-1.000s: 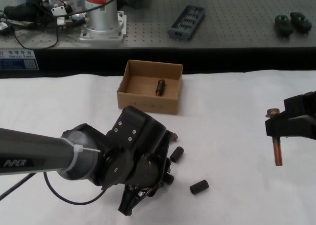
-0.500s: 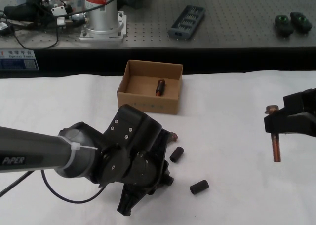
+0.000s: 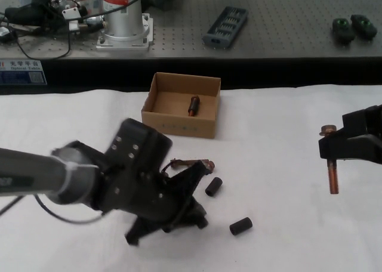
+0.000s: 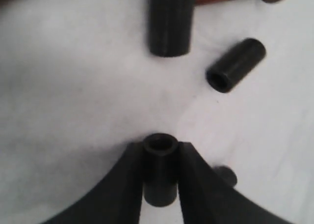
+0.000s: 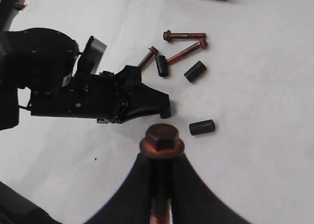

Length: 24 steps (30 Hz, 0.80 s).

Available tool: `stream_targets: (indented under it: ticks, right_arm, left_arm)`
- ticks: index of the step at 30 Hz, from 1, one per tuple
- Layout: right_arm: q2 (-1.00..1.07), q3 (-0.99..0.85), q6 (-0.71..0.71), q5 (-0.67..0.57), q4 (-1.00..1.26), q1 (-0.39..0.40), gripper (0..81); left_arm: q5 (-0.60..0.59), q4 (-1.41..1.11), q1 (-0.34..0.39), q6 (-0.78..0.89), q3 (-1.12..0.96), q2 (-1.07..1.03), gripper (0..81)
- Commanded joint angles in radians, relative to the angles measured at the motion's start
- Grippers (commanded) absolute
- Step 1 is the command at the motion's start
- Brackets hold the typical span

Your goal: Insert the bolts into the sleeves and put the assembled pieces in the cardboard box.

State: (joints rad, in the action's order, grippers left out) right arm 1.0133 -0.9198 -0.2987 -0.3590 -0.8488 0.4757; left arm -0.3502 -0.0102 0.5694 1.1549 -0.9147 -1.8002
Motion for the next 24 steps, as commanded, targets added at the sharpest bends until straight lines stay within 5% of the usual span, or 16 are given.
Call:
stream_targets:
  ticks: [1,8,18,24]
  right_arm:
    - [-0.013,-0.002,0.008,-0.018,0.014,-0.008,2.9]
    - [-0.006,-0.002,-0.042,-0.052,0.109,-0.008,2.9]
    - [0.097,-0.002,-0.29,-0.321,0.445,-0.004,2.9]
    - [0.168,-0.002,-0.412,-0.406,0.665,0.064,2.9]
  left_arm:
    - [-0.103,0.046,-0.035,-0.431,-0.004,0.075,0.6]
    - [-0.356,0.243,-0.079,-0.995,-0.002,0.249,0.6]
    - [-0.63,0.414,-0.141,-1.316,-0.002,0.469,0.6]
    - [-0.804,0.452,-0.189,-1.44,-0.002,0.546,0.6]
